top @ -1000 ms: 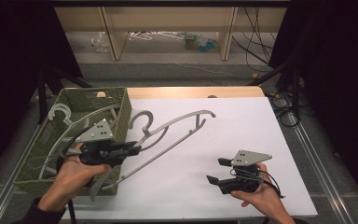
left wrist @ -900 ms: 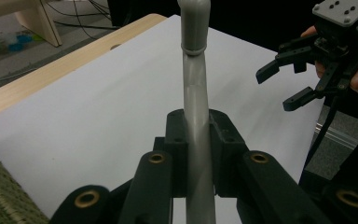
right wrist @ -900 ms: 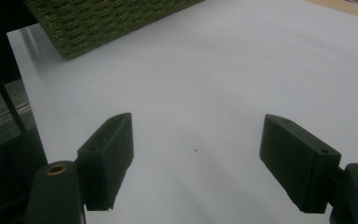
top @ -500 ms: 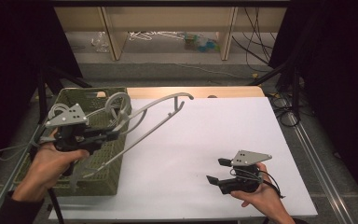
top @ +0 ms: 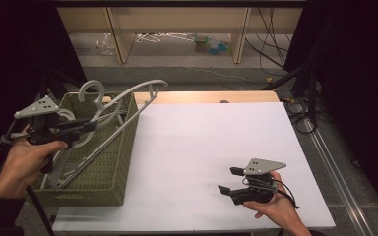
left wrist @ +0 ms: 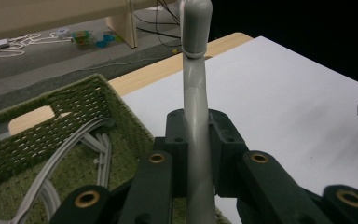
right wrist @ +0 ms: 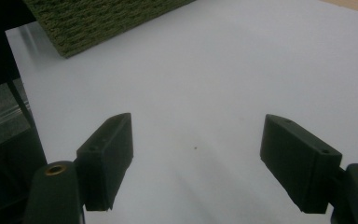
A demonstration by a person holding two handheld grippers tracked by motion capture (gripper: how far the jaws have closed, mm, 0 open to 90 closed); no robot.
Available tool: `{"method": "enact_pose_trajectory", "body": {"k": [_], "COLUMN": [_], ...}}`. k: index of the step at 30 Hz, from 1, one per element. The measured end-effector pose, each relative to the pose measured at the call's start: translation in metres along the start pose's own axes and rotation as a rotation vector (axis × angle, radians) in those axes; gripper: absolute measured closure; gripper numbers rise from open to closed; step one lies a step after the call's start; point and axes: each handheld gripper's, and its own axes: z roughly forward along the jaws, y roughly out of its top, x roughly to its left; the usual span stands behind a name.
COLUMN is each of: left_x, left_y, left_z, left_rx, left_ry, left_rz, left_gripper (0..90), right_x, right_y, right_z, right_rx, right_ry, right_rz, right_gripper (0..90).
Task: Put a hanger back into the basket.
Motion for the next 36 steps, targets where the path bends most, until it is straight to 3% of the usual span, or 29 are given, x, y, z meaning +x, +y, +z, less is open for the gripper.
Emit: {"method": "enact_pose_trajectory", "body": {"k": [12, 25, 36], "left_x": [0.044, 0.075, 0.094], "left_y": [-0.012, -0.029, -0.045], "left_z": [-0.004, -0.01, -0.009], "left_rx": [0.012, 0.017, 0.073], "left_ry": [0.061, 0.12, 0.139], "left_rz": [-0.073, -0.057, -0.065], "left_gripper": [79.0, 79.0, 79.0], "right_x": [-0.001, -0.001, -0.001], "right_y": [-0.001, -0.001, -0.001], "right_z": [0.001, 0.002, 0.002], "right_rx": [0.008, 0.013, 0.022], "right_ry": [0.002, 0.002, 0.011], "right_rz": [0.002, 0.011, 0.004], "right_gripper": [26.5, 26.5, 26.5]}}
